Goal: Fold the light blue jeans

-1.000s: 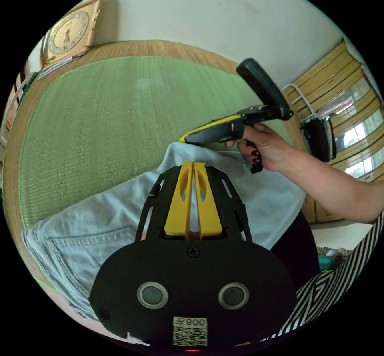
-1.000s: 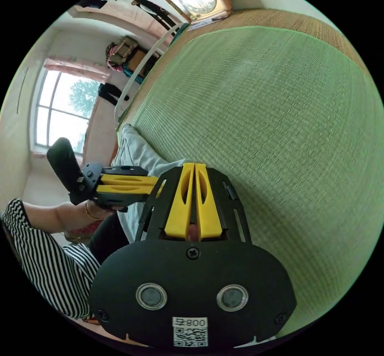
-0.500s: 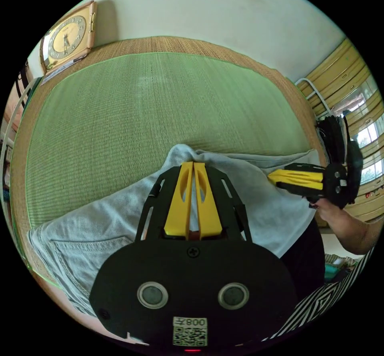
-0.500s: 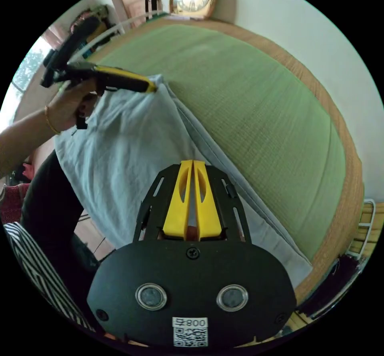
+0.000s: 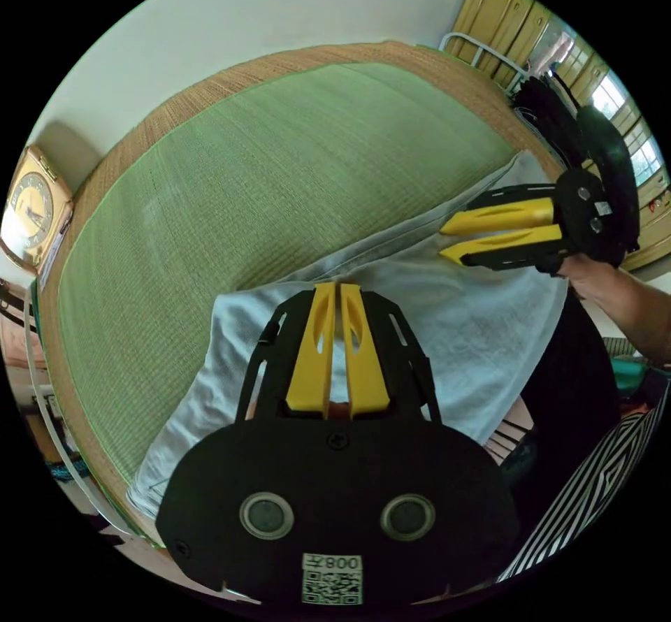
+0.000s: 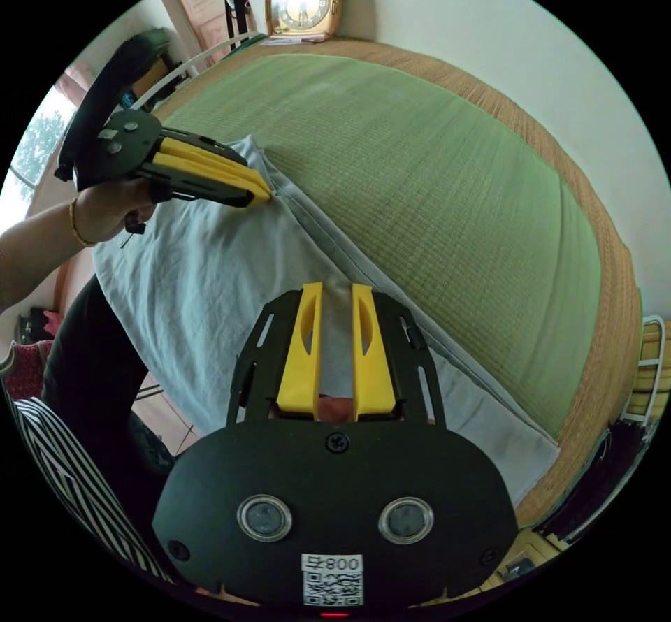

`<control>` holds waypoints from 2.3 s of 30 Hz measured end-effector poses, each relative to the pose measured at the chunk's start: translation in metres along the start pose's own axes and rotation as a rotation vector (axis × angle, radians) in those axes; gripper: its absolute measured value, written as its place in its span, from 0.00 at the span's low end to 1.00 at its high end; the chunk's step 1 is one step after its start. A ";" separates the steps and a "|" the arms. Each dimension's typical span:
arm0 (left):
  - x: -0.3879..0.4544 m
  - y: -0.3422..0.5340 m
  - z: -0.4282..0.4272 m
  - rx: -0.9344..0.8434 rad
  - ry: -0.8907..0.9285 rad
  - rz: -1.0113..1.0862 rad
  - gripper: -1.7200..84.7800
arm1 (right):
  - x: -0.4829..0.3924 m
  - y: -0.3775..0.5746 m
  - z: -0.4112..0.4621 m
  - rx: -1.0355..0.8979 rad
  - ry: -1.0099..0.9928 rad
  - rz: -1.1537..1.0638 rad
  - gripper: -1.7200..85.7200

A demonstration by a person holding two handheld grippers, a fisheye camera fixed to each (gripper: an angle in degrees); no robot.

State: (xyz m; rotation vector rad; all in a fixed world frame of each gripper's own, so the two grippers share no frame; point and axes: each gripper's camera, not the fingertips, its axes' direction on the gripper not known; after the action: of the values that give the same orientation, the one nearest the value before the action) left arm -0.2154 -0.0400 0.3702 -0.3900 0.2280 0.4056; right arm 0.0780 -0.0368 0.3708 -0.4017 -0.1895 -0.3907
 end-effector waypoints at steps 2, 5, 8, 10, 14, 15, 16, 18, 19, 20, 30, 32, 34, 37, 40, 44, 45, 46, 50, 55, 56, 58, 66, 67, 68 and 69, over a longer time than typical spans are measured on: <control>0.007 -0.006 -0.009 0.042 0.008 -0.016 0.03 | 0.002 0.009 -0.011 0.019 -0.001 0.005 0.05; 0.018 -0.018 -0.021 0.096 0.011 -0.031 0.03 | 0.006 0.021 -0.028 0.059 -0.001 0.008 0.03; 0.028 -0.036 -0.015 0.105 -0.017 -0.039 0.03 | 0.012 0.028 -0.041 0.105 0.019 0.016 0.03; 0.032 -0.048 0.002 0.062 -0.022 -0.052 0.03 | 0.019 0.028 -0.031 0.080 0.017 0.033 0.03; 0.042 -0.068 0.022 0.018 -0.012 -0.103 0.04 | 0.035 0.039 -0.023 0.071 -0.037 0.101 0.04; 0.047 -0.072 0.018 0.033 -0.014 -0.114 0.04 | 0.036 0.043 -0.027 0.080 -0.028 0.110 0.04; 0.050 -0.073 0.015 0.047 -0.015 -0.118 0.04 | 0.038 0.052 -0.037 0.104 0.003 0.129 0.05; 0.066 -0.078 0.007 0.096 0.030 -0.114 0.06 | 0.044 0.071 -0.051 0.134 0.035 0.158 0.08; 0.071 -0.081 0.007 0.101 0.056 -0.106 0.06 | 0.051 0.085 -0.058 0.139 0.045 0.184 0.08; 0.083 -0.088 0.008 0.104 0.099 -0.082 0.07 | 0.059 0.101 -0.061 0.128 0.069 0.219 0.09; 0.175 -0.173 0.059 -0.005 0.045 0.101 0.04 | 0.116 0.170 -0.045 0.020 0.142 0.378 0.06; 0.178 -0.181 0.058 0.002 0.058 0.092 0.04 | 0.123 0.180 -0.048 0.028 0.136 0.376 0.03; 0.181 -0.188 0.053 0.034 0.072 0.071 0.03 | 0.132 0.190 -0.053 0.047 0.109 0.386 0.02; 0.193 -0.201 0.048 0.079 0.065 0.063 0.03 | 0.149 0.211 -0.072 0.132 0.081 0.424 0.02; 0.203 -0.218 0.062 0.048 0.046 0.061 0.02 | 0.162 0.226 -0.069 0.142 0.059 0.445 0.02; 0.210 -0.241 0.079 0.015 0.066 0.022 0.03 | 0.185 0.247 -0.056 0.113 -0.021 0.493 0.02; 0.214 -0.246 0.073 0.051 0.050 0.009 0.03 | 0.187 0.252 -0.059 0.126 -0.030 0.499 0.02; 0.217 -0.249 0.070 0.069 0.050 0.011 0.03 | 0.191 0.263 -0.067 0.165 -0.044 0.507 0.02; 0.242 -0.279 0.073 0.099 0.099 0.053 0.03 | 0.204 0.306 -0.084 0.206 0.043 0.558 0.02; 0.272 -0.323 0.115 -0.005 0.039 0.090 0.02 | 0.237 0.330 -0.054 0.148 0.022 0.599 0.02; 0.275 -0.332 0.114 -0.004 0.044 0.082 0.02 | 0.245 0.335 -0.059 0.145 -0.018 0.607 0.02; 0.284 -0.345 0.110 0.026 0.075 0.095 0.02 | 0.247 0.346 -0.074 0.217 0.004 0.592 0.02; 0.327 -0.412 0.135 -0.013 0.205 0.188 0.03 | 0.289 0.420 -0.073 0.231 -0.053 0.658 0.02; 0.332 -0.420 0.135 -0.003 0.225 0.202 0.04 | 0.294 0.444 -0.082 0.262 -0.057 0.692 0.02; 0.343 -0.435 0.136 0.010 0.254 0.242 0.04 | 0.299 0.471 -0.092 0.305 -0.058 0.735 0.02; 0.356 -0.452 0.140 0.011 0.288 0.283 0.06 | 0.302 0.486 -0.097 0.323 -0.051 0.762 0.03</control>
State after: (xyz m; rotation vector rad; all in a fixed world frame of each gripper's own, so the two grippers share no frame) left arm 0.3141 -0.2452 0.5385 -0.4063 0.5702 0.6263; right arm 0.5589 0.2345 0.1937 -0.1417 -0.1330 0.3984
